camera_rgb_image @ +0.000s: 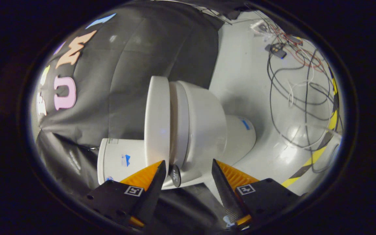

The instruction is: Open the toilet lid.

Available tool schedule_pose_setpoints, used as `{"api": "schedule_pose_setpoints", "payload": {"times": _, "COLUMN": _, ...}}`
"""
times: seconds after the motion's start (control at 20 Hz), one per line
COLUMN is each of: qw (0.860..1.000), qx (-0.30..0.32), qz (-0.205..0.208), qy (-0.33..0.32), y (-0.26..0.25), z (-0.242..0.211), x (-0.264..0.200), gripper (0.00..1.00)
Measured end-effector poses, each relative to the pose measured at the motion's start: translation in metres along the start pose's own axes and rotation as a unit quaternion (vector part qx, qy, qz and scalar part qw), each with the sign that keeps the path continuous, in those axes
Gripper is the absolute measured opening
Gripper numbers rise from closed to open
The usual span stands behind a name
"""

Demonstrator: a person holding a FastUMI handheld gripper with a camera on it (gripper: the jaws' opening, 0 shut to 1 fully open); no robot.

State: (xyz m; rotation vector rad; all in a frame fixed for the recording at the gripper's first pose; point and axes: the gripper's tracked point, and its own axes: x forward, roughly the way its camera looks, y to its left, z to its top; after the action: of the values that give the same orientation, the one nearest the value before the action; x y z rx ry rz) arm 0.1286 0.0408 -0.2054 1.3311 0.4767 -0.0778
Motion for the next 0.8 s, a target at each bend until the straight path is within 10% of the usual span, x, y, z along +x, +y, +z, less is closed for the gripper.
{"api": "schedule_pose_setpoints", "payload": {"times": 0.1, "qw": 0.999, "qx": 0.049, "qz": 0.019, "qy": 0.002, "y": 0.005, "z": -0.003, "x": 0.004, "gripper": 0.88}}
{"api": "schedule_pose_setpoints", "payload": {"times": 0.25, "qw": 0.999, "qx": 0.046, "qz": 0.015, "qy": -0.012, "y": 0.010, "z": -0.001, "x": 0.017, "gripper": 0.34}}
{"api": "schedule_pose_setpoints", "payload": {"times": 0.8, "qw": 0.998, "qx": 0.043, "qz": 0.030, "qy": 0.029, "y": 0.021, "z": -0.022, "x": 0.021, "gripper": 0.35}}
